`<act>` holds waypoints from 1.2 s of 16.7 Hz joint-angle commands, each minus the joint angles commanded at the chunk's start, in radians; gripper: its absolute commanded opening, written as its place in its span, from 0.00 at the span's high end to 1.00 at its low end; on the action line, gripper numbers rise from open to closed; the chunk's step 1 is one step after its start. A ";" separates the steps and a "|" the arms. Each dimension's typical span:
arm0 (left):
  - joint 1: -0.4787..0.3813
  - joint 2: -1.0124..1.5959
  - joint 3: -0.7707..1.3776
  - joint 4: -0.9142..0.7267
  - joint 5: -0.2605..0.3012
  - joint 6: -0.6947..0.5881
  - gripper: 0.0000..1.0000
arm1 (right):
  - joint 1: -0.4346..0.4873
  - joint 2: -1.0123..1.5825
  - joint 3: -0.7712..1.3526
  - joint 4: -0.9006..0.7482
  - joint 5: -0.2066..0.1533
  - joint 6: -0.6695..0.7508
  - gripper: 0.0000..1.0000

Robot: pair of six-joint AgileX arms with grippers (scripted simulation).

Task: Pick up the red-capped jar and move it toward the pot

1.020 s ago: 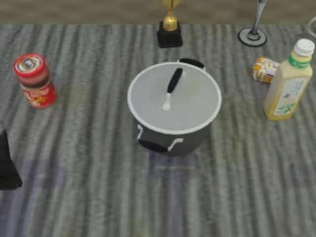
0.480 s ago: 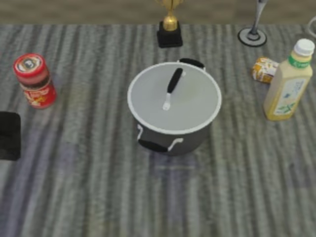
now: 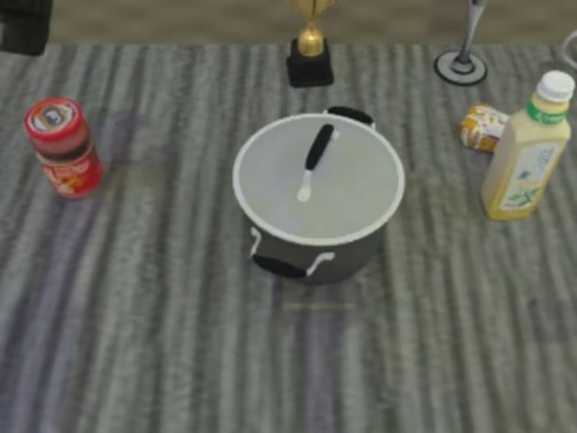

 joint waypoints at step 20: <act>0.074 1.142 1.088 -0.604 -0.043 0.022 0.00 | 0.000 0.000 0.000 0.000 0.000 0.000 0.00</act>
